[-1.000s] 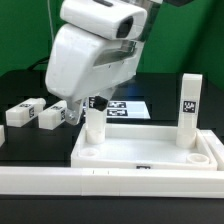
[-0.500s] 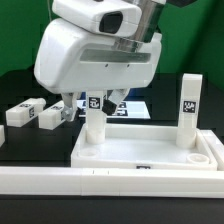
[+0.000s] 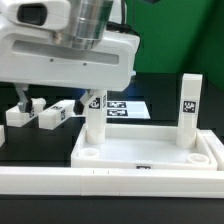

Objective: Assemble desk

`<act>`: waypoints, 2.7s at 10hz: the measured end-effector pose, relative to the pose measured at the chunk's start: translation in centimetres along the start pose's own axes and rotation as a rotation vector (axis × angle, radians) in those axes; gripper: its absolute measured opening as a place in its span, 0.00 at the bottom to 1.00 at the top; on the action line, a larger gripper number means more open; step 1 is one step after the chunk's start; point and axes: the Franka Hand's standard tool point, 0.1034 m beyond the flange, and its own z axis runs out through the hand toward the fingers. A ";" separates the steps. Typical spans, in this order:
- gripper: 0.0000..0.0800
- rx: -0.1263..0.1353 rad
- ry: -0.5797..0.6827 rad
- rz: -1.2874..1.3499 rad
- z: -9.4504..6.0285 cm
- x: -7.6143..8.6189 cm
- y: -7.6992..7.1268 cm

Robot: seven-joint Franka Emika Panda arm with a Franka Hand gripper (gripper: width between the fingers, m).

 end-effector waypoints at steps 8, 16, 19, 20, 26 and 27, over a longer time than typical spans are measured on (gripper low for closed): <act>0.81 0.147 -0.018 0.362 3.0 -5.3 4.1; 0.81 0.232 -0.073 0.462 4.9 -8.5 4.1; 0.81 0.273 -0.082 0.526 5.3 -9.3 3.6; 0.81 0.273 -0.082 0.522 5.4 -9.2 3.6; 0.81 0.410 -0.177 0.726 7.0 -12.1 0.6; 0.81 0.419 -0.194 0.733 7.0 -12.3 -0.4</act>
Offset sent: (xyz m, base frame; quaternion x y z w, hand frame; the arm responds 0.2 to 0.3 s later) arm 0.0000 0.0000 0.0000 0.0000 0.0000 0.1938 0.9810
